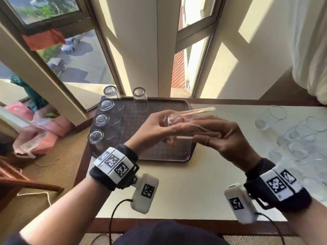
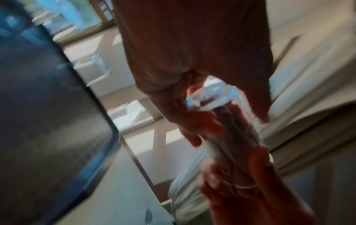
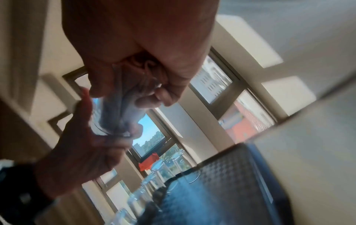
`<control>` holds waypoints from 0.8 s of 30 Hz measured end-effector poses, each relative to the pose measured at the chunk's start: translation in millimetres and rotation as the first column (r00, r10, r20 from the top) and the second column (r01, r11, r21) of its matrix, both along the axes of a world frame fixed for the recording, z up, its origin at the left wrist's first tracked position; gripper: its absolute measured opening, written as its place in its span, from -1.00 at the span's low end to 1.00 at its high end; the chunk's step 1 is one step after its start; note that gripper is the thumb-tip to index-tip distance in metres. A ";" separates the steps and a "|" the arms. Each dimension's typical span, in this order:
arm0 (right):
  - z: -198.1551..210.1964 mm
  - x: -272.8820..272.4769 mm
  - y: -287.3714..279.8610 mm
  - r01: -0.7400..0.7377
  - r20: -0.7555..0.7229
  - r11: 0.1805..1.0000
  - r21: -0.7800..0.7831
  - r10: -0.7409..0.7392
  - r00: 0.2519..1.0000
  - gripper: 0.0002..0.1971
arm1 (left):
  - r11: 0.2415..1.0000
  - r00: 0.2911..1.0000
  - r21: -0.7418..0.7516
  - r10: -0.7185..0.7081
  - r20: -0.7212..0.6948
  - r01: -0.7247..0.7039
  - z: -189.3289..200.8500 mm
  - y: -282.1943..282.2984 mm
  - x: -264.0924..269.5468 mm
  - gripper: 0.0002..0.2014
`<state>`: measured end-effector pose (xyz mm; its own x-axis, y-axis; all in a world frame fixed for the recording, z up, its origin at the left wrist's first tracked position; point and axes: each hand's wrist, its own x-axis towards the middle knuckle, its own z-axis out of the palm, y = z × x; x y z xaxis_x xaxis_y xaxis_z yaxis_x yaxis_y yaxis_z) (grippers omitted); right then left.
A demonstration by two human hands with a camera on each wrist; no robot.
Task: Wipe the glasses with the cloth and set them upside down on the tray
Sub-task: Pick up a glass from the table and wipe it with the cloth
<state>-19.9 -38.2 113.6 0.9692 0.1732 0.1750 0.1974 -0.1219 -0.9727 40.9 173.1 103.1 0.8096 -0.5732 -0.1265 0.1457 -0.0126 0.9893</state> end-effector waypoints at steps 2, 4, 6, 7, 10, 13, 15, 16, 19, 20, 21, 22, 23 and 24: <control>2.9 0.4 4.2 -0.027 -0.091 0.997 0.067 0.033 0.995 -0.68 | 0.995 0.992 -0.004 0.099 0.073 -0.099 0.3 -1.9 -2.6 -0.45; 3.9 1.0 1.8 -0.041 -0.341 0.970 0.241 0.124 0.932 -0.69 | 0.988 0.925 0.031 0.132 0.357 -0.153 4.5 1.2 -5.0 -0.44; 1.6 0.7 -4.0 -0.059 -0.477 0.924 0.378 0.249 0.843 -0.66 | 0.978 0.673 0.110 0.040 0.739 -0.178 6.1 6.5 -4.5 -0.37; 1.4 0.5 -5.7 -0.076 -0.479 0.908 0.411 0.286 0.830 -0.60 | 0.970 0.527 0.144 -0.021 0.849 -0.194 5.2 8.1 -3.6 -0.36; 4.1 0.9 -6.0 -0.067 -0.400 0.906 0.419 0.250 0.882 -0.52 | 0.970 0.540 0.146 -0.019 0.842 -0.195 3.0 6.8 -2.3 -0.31; 10.4 2.5 0.5 -0.051 -0.178 0.979 0.196 0.086 0.980 -0.55 | 0.998 0.964 0.063 0.005 0.267 -0.022 12.1 3.1 -2.0 -0.25; 13.0 2.9 7.8 -0.087 -0.094 0.993 0.084 0.095 0.991 -0.52 | 0.999 0.997 0.027 0.024 0.076 -0.026 12.6 4.3 1.6 -0.40; 13.8 4.0 11.0 -0.092 -0.133 0.990 0.107 0.106 0.985 -0.53 | 0.998 0.991 0.025 0.051 0.124 -0.054 13.2 5.3 1.2 -0.44; 13.8 5.6 12.0 -0.114 -0.305 0.956 0.271 0.198 0.932 -0.55 | 0.982 0.761 0.099 0.061 0.645 -0.163 10.3 8.5 -2.8 -0.35; 12.3 5.6 9.3 -0.124 -0.326 0.945 0.303 0.225 0.918 -0.56 | 0.970 0.582 0.129 0.014 0.813 -0.204 8.3 9.1 -4.5 -0.32; 12.4 5.1 7.6 -0.124 -0.333 0.933 0.337 0.242 0.912 -0.56 | 0.960 0.441 0.150 -0.031 0.897 -0.238 6.7 9.5 -4.7 -0.30; 14.0 4.3 8.2 -0.115 -0.320 0.926 0.359 0.238 0.917 -0.56 | 0.952 0.393 0.156 -0.041 0.919 -0.265 4.7 10.5 -2.9 -0.27; 15.4 3.8 9.7 -0.099 -0.291 0.924 0.369 0.217 0.932 -0.55 | 0.942 0.428 0.149 -0.008 0.904 -0.299 3.5 11.1 -1.1 -0.20; 16.2 3.7 10.6 -0.090 -0.240 0.930 0.357 0.184 0.953 -0.52 | 0.941 0.547 0.145 0.048 0.836 -0.305 3.5 12.5 0.0 -0.11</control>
<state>-16.2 -27.5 129.8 0.9589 0.2835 -0.0126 -0.0815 0.2326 -0.9691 40.9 185.5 106.6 0.7158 -0.4583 0.5269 -0.6882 -0.3349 0.6436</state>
